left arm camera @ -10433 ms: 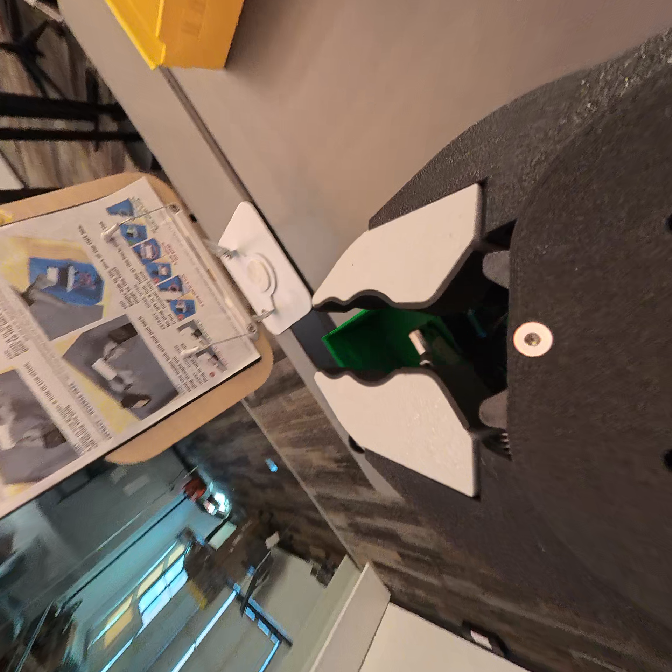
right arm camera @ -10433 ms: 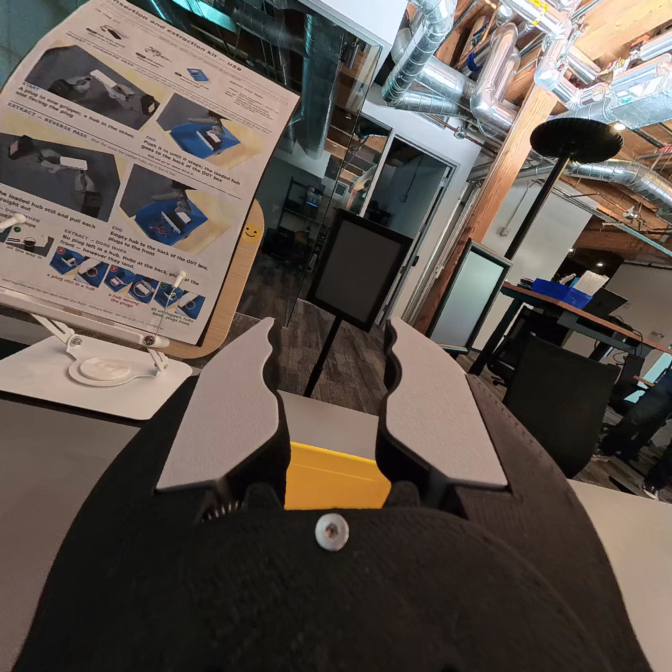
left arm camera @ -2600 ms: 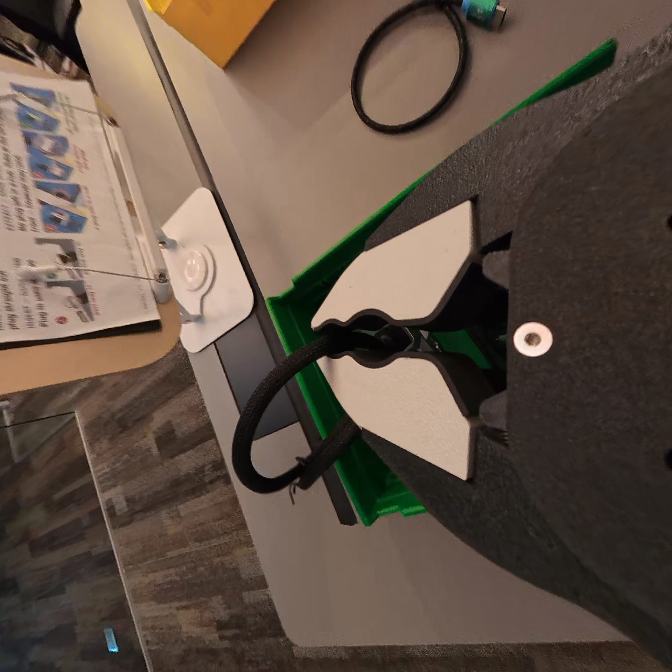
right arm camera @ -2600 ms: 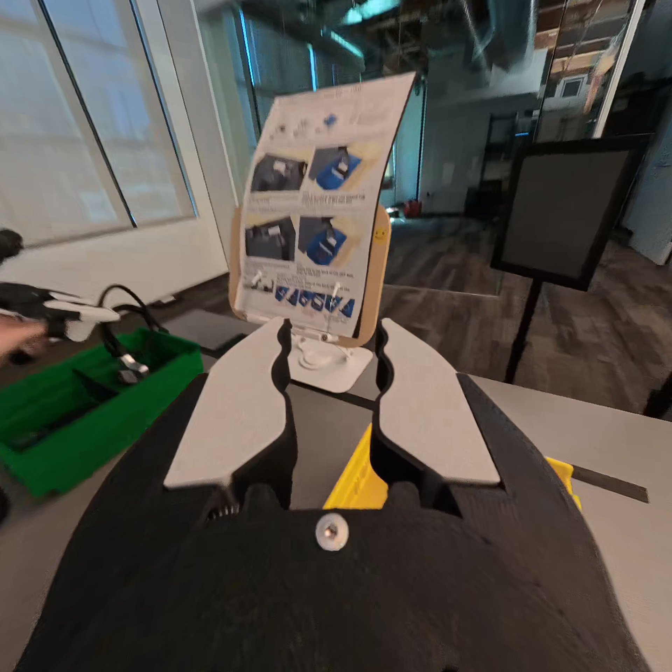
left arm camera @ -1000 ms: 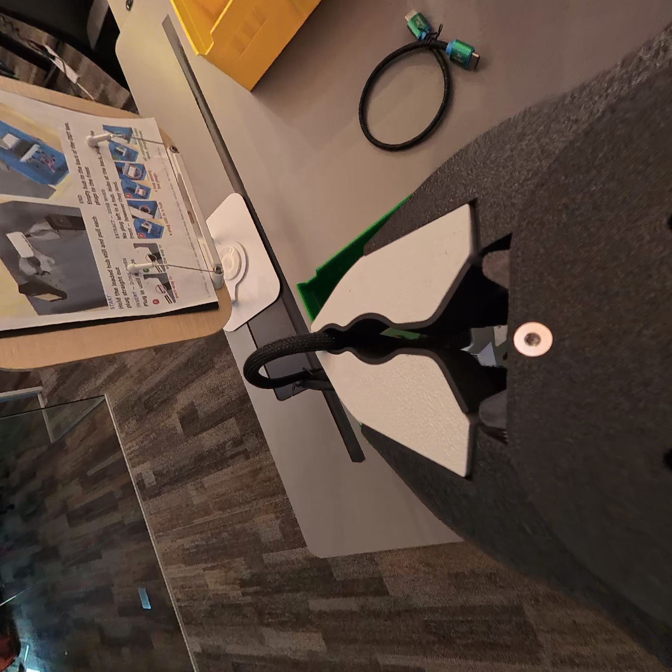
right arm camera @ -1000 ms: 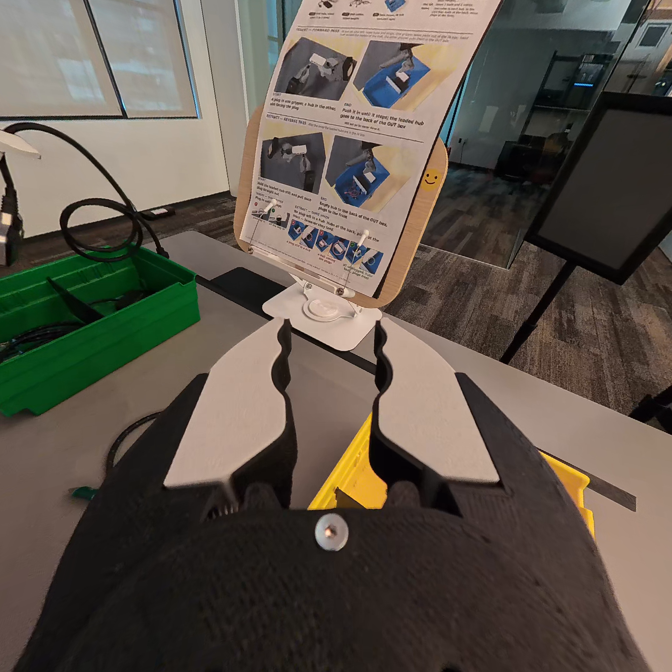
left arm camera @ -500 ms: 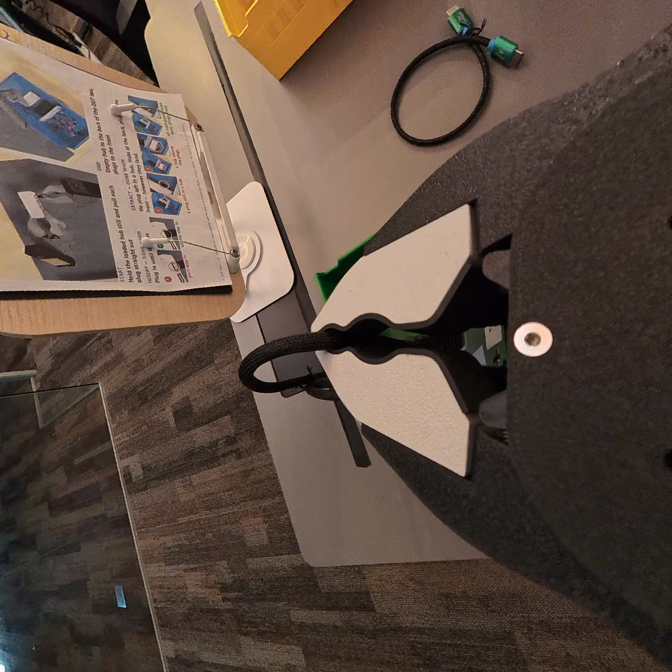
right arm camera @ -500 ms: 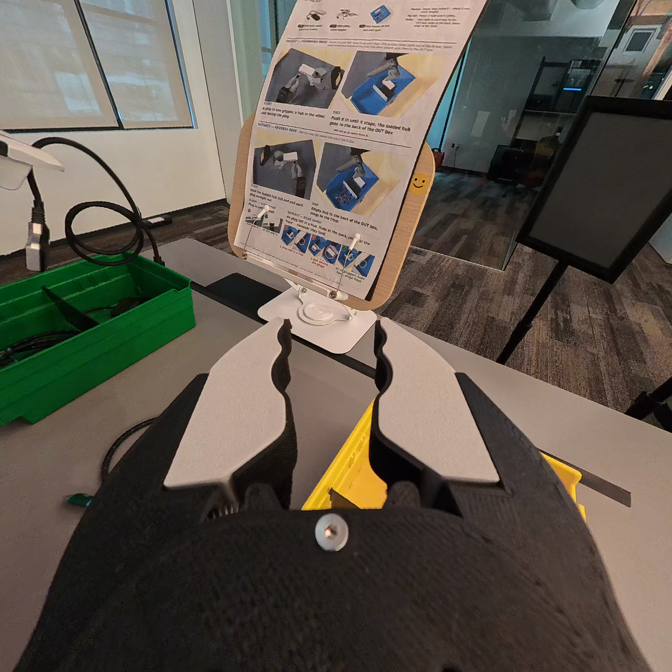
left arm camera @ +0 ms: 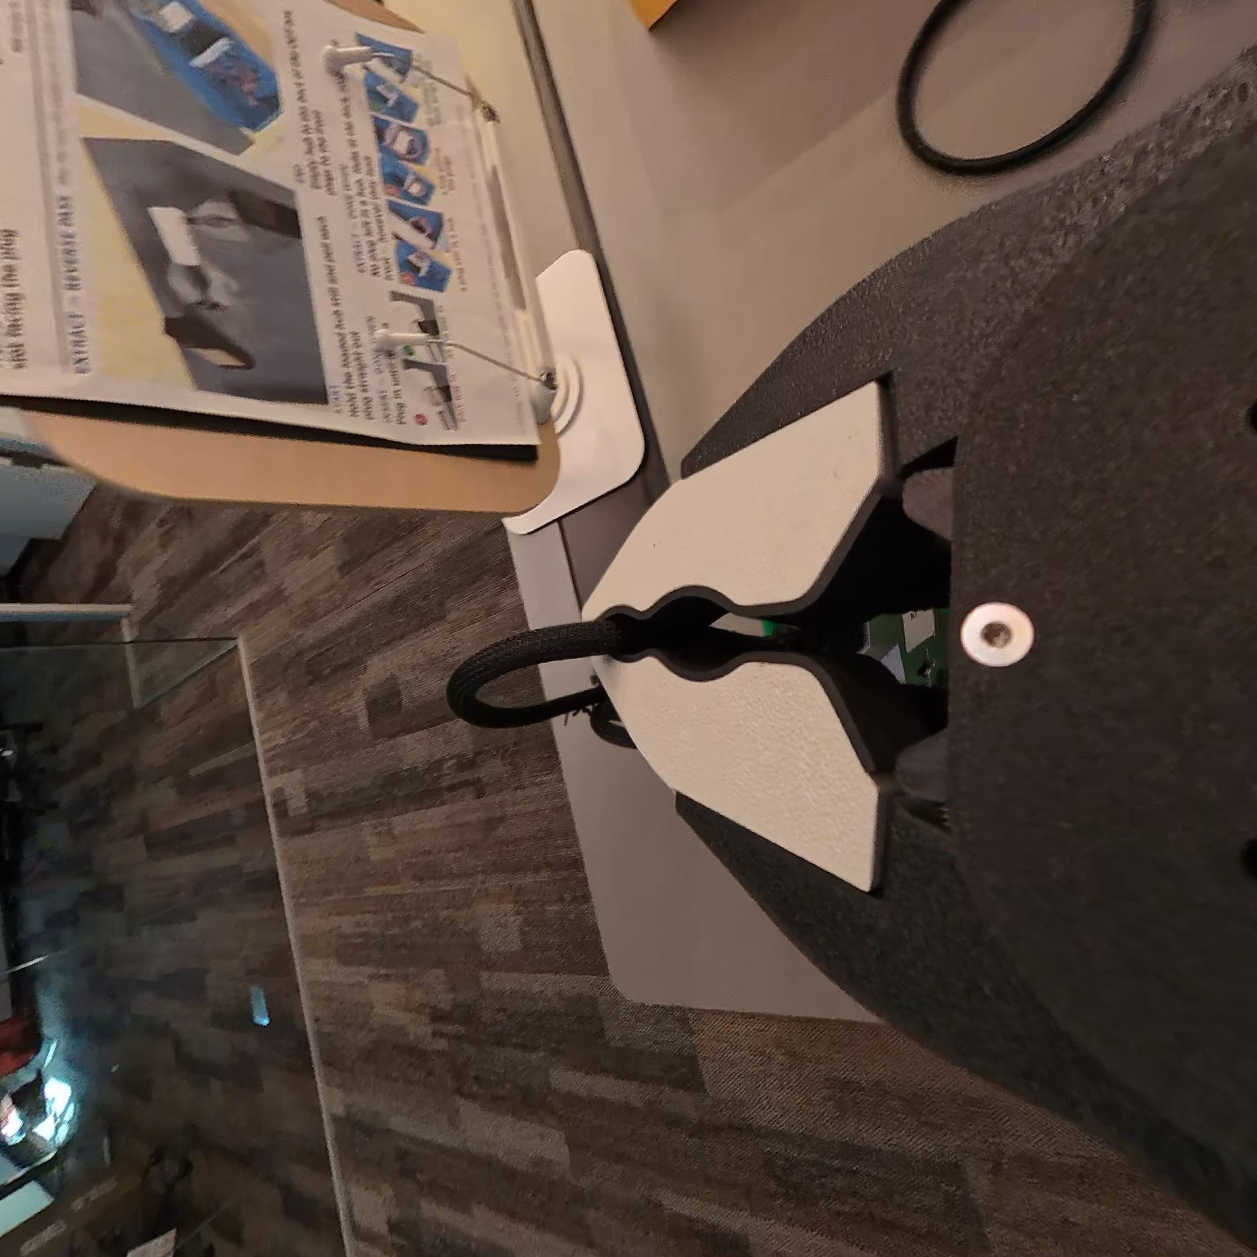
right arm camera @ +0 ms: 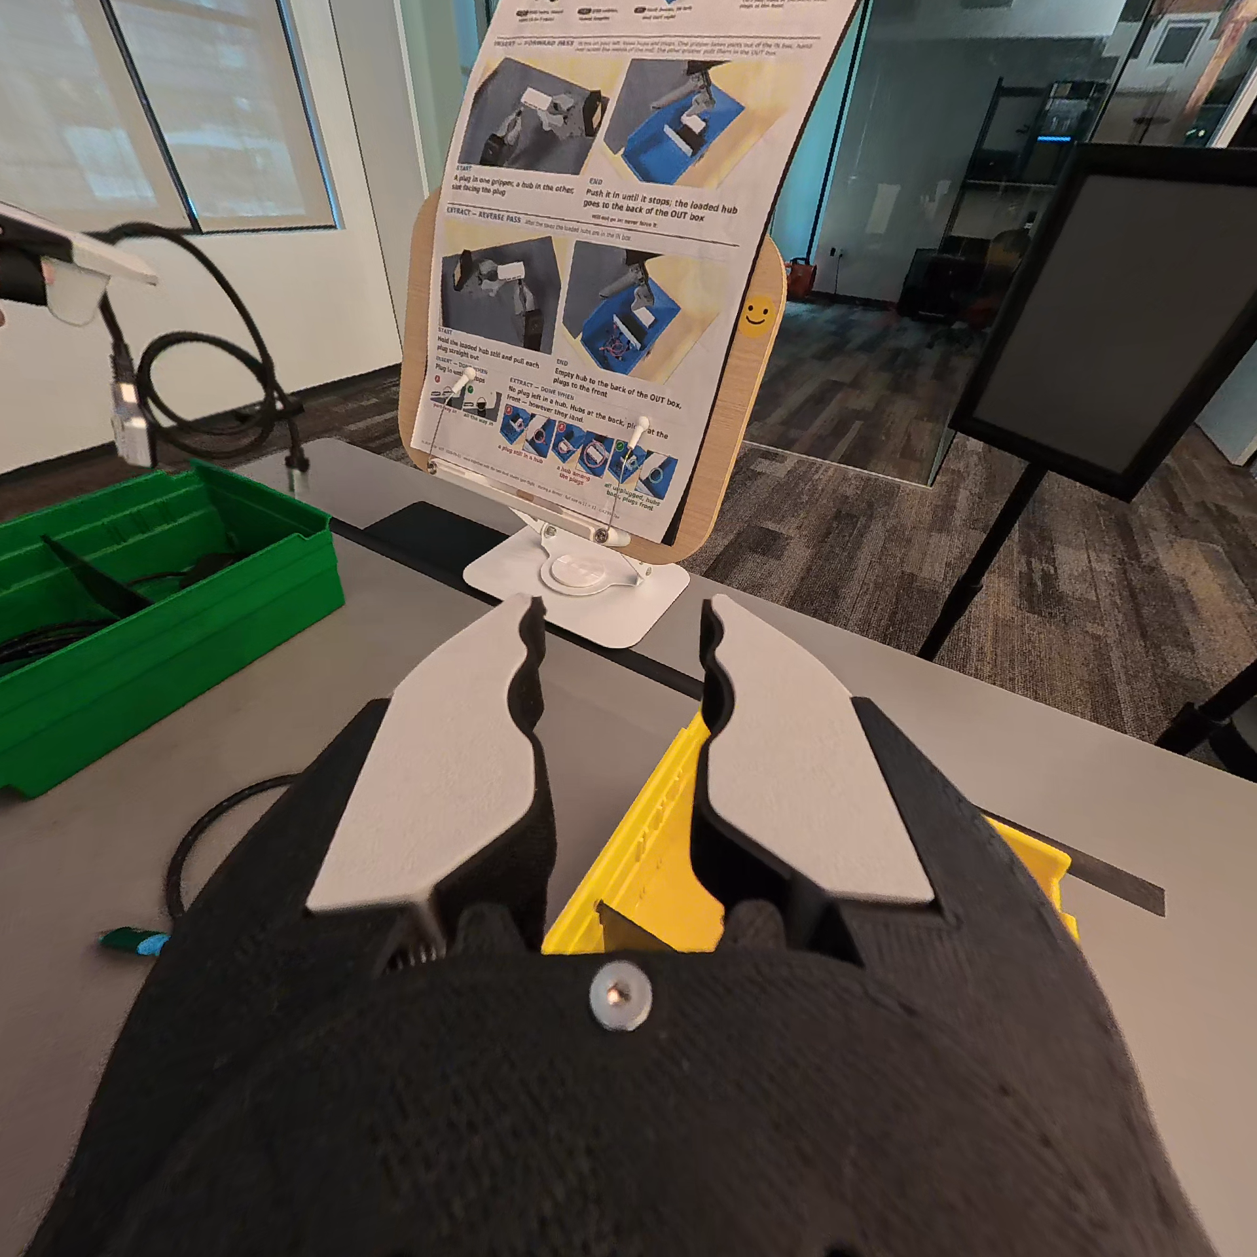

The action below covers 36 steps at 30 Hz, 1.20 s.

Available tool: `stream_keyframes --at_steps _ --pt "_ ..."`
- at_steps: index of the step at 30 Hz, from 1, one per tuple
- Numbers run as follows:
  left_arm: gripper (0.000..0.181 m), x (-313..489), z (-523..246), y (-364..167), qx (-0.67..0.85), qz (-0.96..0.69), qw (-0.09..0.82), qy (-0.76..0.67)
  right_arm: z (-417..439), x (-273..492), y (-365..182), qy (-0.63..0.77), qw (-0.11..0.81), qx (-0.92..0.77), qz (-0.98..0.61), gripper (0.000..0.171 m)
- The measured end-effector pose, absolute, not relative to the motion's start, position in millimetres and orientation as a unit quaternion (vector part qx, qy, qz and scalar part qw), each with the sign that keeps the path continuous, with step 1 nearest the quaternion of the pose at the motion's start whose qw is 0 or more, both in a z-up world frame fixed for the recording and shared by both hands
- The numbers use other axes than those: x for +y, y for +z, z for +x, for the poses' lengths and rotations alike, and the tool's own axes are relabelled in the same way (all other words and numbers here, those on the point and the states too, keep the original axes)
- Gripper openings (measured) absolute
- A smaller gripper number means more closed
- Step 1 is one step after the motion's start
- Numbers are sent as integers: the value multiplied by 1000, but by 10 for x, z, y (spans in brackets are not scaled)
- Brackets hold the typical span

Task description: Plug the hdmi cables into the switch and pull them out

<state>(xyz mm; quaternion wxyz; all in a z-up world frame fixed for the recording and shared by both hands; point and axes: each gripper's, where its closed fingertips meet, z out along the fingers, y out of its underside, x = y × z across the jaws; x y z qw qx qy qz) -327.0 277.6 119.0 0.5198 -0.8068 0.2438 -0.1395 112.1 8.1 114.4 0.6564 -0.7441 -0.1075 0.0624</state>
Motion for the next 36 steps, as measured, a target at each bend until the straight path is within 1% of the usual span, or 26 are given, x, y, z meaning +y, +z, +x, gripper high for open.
stream_keyframes --at_steps 4,8,16,21,27,36 --pt "0 2804 -3265 1360 247 -789 542 -147 1157 86 1138 62 656 -104 -745 45" --pt "0 2660 -3205 1542 279 -762 561 -163 1206 79 1150 64 659 -97 -743 45" --pt "0 2101 -2962 2048 344 -703 588 -201 1196 63 1182 67 664 -97 -738 45" --pt "0 1645 -2604 2194 407 -673 579 -216 1098 78 1165 66 659 -111 -741 45" --pt "0 1139 -2023 2035 492 -646 538 -225 1010 75 1169 65 658 -122 -740 45" --pt "0 795 -1276 1410 562 -626 484 -242 958 44 1194 72 660 -130 -736 45"
